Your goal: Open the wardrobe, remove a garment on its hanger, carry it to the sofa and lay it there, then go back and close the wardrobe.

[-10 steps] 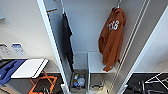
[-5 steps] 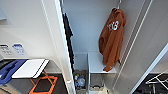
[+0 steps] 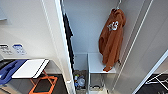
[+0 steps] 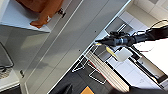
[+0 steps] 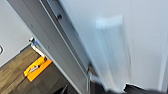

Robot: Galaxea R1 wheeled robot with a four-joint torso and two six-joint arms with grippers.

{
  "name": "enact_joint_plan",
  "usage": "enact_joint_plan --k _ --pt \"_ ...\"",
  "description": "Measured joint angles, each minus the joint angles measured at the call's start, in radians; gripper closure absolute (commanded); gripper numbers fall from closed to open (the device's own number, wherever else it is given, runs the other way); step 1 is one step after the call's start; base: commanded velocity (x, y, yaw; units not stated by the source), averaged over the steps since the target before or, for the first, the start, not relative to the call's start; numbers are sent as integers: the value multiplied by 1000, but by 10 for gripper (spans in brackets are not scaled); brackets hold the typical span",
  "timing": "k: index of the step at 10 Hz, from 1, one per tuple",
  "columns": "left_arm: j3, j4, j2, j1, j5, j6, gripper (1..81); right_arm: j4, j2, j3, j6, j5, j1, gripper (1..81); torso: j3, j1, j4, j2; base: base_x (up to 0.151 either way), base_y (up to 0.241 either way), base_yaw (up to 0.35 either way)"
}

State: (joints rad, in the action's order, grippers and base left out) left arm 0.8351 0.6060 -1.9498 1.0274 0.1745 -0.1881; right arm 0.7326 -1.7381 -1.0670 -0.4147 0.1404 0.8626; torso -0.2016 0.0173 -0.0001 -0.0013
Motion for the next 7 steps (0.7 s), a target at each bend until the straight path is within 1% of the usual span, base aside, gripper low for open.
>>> enact_joint_plan --k 1,2,3,4,5,6,7 --pt "42 0 -9 -1 13 0 10 3 -19 -45 -11 -56 116 10 0 -2 0 -1 0 0 0" --pt "73 0 -23 1 30 0 10 -3 -11 -114 -26 -11 105 10 0 -4 0 -2 0 0 0" --pt "117 -4 -43 6 31 0 10 -10 0 -169 -40 38 96 10 1 -5 0 -3 0 0 0" --pt "158 -11 -68 4 37 -1 10 -10 -2 -246 -59 55 134 10 1 -5 0 -3 0 0 0" --pt "196 -25 -89 6 37 0 10 -10 -8 -290 -74 73 162 10 1 -6 0 -3 0 0 0" --pt "241 -39 -110 7 40 -1 10 -10 -27 -327 -88 100 193 10 1 -7 0 -3 0 0 0" --pt "300 -55 -139 14 41 0 10 -10 -79 -353 -103 108 216 10 1 -7 0 -3 0 0 0"
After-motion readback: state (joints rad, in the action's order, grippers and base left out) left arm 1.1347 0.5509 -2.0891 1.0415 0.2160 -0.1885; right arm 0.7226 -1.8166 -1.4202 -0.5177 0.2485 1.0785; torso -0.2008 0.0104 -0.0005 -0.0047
